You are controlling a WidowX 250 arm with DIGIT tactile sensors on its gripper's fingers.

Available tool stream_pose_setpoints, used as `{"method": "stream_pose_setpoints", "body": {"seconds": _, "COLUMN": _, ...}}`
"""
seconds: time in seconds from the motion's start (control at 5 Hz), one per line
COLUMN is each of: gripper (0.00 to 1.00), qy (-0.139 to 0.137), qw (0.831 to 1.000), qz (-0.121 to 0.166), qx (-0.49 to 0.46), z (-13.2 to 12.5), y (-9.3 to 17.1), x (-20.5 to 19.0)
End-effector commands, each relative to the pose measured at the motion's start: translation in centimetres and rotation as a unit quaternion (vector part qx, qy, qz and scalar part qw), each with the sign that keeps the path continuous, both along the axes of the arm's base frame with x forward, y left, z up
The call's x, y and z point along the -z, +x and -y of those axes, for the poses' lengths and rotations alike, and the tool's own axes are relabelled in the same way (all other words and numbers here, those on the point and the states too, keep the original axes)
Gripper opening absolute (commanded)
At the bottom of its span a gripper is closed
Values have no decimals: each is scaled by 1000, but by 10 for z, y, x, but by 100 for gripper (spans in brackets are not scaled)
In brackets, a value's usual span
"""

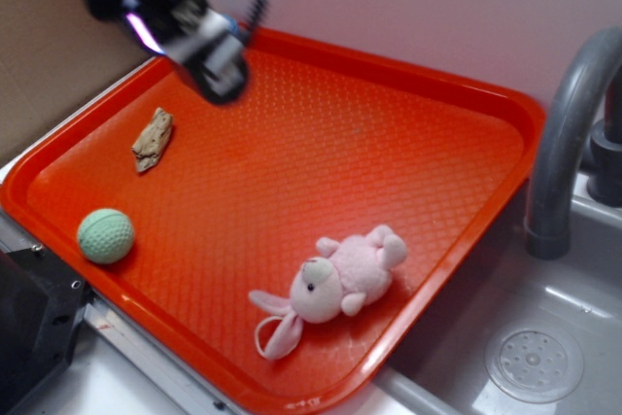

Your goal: Grab the pink bunny.

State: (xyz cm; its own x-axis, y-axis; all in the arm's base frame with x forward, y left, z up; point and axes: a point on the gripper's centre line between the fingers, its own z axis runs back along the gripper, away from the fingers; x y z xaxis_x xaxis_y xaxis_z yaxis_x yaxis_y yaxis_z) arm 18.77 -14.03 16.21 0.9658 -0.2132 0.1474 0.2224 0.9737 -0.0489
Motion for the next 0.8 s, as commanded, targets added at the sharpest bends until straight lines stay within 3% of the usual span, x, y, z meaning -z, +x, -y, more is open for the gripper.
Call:
{"method": "stream_pose_setpoints", "body": {"seconds": 0.0, "gripper": 100, "qy": 16, "qw": 997, "qz": -27, "qx": 69, "z": 34, "y": -6, "x": 53}}
{"method": "stream_pose_setpoints", "body": {"seconds": 0.2, "gripper": 100, "qy": 49, "qw": 994, "qz": -44, "qx": 88, "z": 39, "y": -9, "x": 80}}
{"method": "stream_pose_setpoints", "body": {"seconds": 0.6, "gripper": 100, "qy": 67, "qw": 986, "qz": -79, "qx": 131, "z": 45, "y": -16, "x": 120}}
